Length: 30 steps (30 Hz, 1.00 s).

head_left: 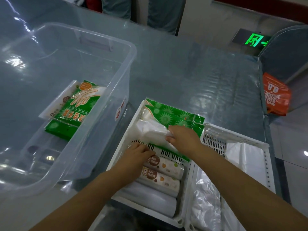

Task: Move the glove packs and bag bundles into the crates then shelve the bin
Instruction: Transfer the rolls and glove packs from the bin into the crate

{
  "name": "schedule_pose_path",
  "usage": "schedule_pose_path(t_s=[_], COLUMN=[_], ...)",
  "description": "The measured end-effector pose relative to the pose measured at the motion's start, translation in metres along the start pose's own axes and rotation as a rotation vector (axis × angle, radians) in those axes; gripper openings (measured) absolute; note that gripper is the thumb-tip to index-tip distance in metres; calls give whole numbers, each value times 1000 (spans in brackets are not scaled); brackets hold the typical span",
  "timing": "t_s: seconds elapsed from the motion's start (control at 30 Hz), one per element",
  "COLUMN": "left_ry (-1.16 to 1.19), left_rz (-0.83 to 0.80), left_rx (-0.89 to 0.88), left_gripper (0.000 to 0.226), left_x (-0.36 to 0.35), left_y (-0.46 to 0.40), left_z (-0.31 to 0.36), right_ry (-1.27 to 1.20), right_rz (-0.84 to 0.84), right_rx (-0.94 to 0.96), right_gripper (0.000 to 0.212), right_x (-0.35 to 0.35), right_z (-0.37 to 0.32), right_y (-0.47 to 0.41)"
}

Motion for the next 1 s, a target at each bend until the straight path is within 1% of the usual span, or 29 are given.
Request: schedule_pose_path(t_s=[0.07,0.17,0.23,0.3,0.4,0.47,0.53,0.6,0.73,0.8,0.83,0.9,0.93,1.0], left_ry=[-16,-66,-106,-144,-253,-337,-398,-437,-554,-558,-547,-509,-503,-545], left_rz=[52,104,120,181,277,321,370,423,450,448,458,446,426,397], left_rx=[-15,7,2,-30,-79,-70,-57,-30,-12,28,40,75,80,57], left_gripper=[51,48,50,53,61,63,57,56,52,45,39,36,36,37], left_x=[5,24,41,71,127,160,190,220,266,287,297,311,315,321], left_y=[4,12,18,28,49,60,73,85,106,115,121,130,133,139], left_z=[6,16,27,41,59,61,50,27,-35,-75,-94,-134,-152,-180], right_ry=[70,185,203,220,276,282,287,266,143,65,30,26,41,80], right_rz=[-2,3,12,23,6,-3,13,91,448,595,638,673,664,587], right_rx=[38,73,56,22,-20,-36,-45,-35,0,37,59,127,162,196], right_gripper=[13,22,25,30,51,64,68,60,27,16,13,9,7,9], right_x=[-9,-20,-22,-21,-14,-3,15,42,122,159,173,190,192,183], right_z=[-9,-15,-15,-14,-14,-16,-27,-46,-106,-147,-169,-218,-242,-285], right_y=[0,0,2,3,6,9,13,14,14,10,5,-13,-26,-63])
Point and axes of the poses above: each hand's wrist, its own y-axis away from the middle knuckle, its own x-axis out of the back of the hand, z = x × y, the point moved 10 cm from there along -y, towards the middle knuckle, and after that the axes turned 2 degrees about -z, right-handed, at the moved point
